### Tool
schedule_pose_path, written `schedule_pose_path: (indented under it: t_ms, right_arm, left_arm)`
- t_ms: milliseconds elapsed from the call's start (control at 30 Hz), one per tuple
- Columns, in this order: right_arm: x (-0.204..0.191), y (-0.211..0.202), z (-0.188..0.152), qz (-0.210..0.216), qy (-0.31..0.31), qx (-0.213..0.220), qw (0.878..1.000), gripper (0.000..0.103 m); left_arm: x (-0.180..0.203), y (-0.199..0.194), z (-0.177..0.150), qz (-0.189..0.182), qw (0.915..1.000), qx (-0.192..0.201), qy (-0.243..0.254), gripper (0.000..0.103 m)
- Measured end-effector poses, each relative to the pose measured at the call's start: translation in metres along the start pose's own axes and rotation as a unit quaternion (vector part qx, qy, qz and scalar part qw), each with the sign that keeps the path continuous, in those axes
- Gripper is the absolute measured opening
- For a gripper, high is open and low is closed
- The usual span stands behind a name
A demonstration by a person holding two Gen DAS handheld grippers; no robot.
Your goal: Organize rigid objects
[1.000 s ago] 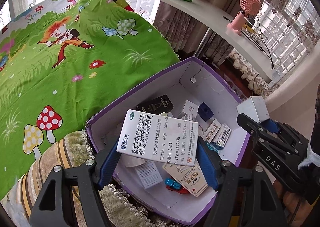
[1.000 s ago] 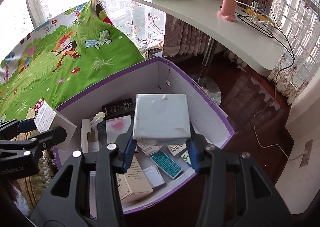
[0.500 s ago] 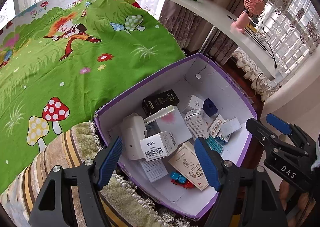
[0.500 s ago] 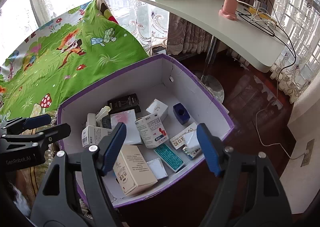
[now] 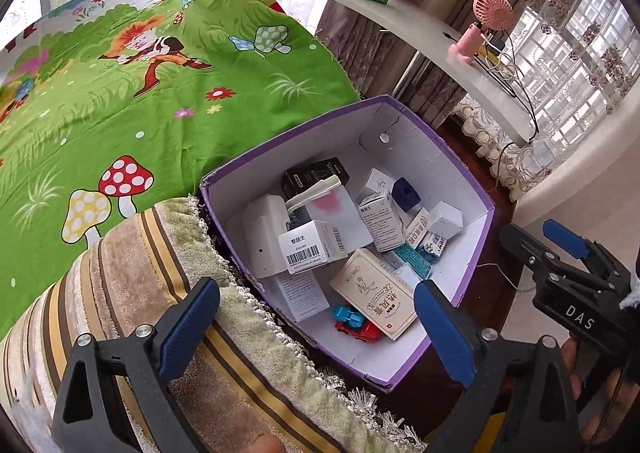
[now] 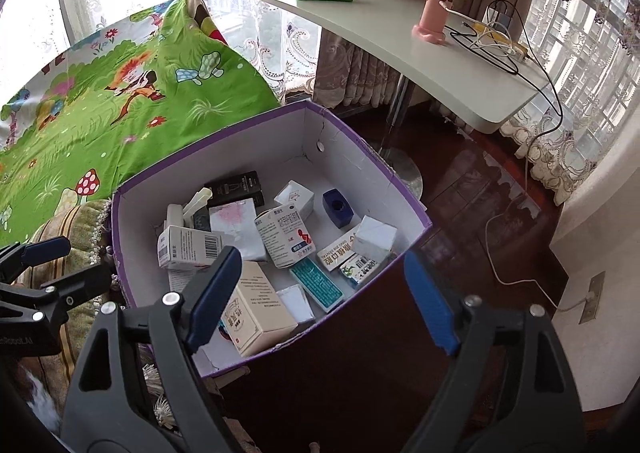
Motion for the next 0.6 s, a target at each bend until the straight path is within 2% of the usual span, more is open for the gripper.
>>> schedule_pose_path:
  t_ms: [100, 233, 400, 600]
  right_arm:
    - [-0.001, -0.003, -0.001, -0.015, -0.003, 0.000, 1.000, 0.086]
    - [-0.012, 0.000, -0.003, 0.009, -0.011, 0.000, 1.000, 0.086]
    - [-0.028, 0.011, -0.010, 0.044, -0.009, -0.018, 0.999, 0.086]
    - [-0.033, 0.018, -0.015, 0.052, -0.007, -0.029, 0.998, 0.086]
  left_arm:
    - [-0.002, 0.000, 0.000, -0.014, 0.9999, -0.002, -0.008, 0.099]
    - [-0.004, 0.001, -0.001, -0.027, 0.9995, -0.002, -0.016, 0.099]
    - [-0.006, 0.004, -0.002, -0.017, 0.9998, 0.000, -0.006, 0.099]
    - [-0.005, 0.007, -0.004, -0.007, 1.0000, -0.001, 0.007, 0.099]
Point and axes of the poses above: each gripper's, at about its wrist camera, not at the fingertips, and y roughly the way its jaws point, x to its right, z to its top, the point moved 10 cm from there along y, roughly the way its jaws point, and after that the axes turned 12 degrees about -y, right-handed, at the moved point
